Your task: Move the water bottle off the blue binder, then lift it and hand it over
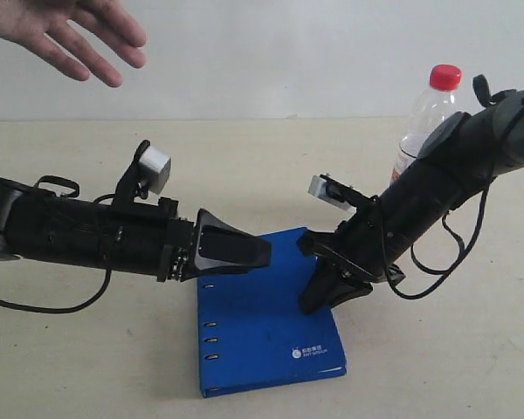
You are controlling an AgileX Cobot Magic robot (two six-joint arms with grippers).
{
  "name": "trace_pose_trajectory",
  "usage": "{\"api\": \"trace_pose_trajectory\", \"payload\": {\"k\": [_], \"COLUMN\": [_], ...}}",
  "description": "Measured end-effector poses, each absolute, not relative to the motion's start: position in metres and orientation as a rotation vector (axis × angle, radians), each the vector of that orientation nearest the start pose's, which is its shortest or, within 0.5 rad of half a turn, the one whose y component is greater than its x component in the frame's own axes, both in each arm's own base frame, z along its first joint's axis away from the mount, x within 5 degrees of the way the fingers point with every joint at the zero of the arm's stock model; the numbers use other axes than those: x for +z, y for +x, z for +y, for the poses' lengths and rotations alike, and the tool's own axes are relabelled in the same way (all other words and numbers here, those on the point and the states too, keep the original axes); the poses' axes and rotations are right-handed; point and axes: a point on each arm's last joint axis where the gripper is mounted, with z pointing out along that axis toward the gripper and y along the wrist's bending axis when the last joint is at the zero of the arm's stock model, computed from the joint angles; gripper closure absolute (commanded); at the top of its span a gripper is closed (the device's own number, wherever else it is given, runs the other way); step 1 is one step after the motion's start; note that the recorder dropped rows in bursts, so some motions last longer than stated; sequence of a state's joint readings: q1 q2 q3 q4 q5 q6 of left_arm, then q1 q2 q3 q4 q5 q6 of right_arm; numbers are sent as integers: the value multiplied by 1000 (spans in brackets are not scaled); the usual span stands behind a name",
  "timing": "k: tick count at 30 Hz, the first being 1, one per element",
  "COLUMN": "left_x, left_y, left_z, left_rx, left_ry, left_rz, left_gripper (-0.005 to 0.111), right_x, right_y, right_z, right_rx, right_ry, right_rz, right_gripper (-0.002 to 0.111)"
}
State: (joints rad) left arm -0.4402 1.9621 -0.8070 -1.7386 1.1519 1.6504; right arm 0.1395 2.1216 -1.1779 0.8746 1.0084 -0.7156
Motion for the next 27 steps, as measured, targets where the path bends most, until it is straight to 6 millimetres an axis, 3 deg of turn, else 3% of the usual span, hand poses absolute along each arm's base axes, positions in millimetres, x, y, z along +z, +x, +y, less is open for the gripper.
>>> {"api": "trace_pose_trajectory", "payload": {"k": [6, 14, 25, 27], "left_x": [121, 112, 131, 131], "left_y": [257, 265, 277, 277], "left_z": [-203, -197, -183, -182], "left_rx": [-1496, -1331, -1013, -993], "left_ry": [604, 450, 339, 343], "left_rz": [2370, 2500, 2507, 2510], "left_gripper": [31, 31, 31, 31], "right_x": [99, 99, 110, 111], "right_y": [335, 335, 347, 348], "right_z": [111, 118, 130, 131], "right_rx": [1233, 1330, 1497, 1513], "right_ry": [-523, -541, -428, -399], "right_rz": [3004, 2920, 2687, 2672], "right_gripper": [106, 68, 68, 73]}}
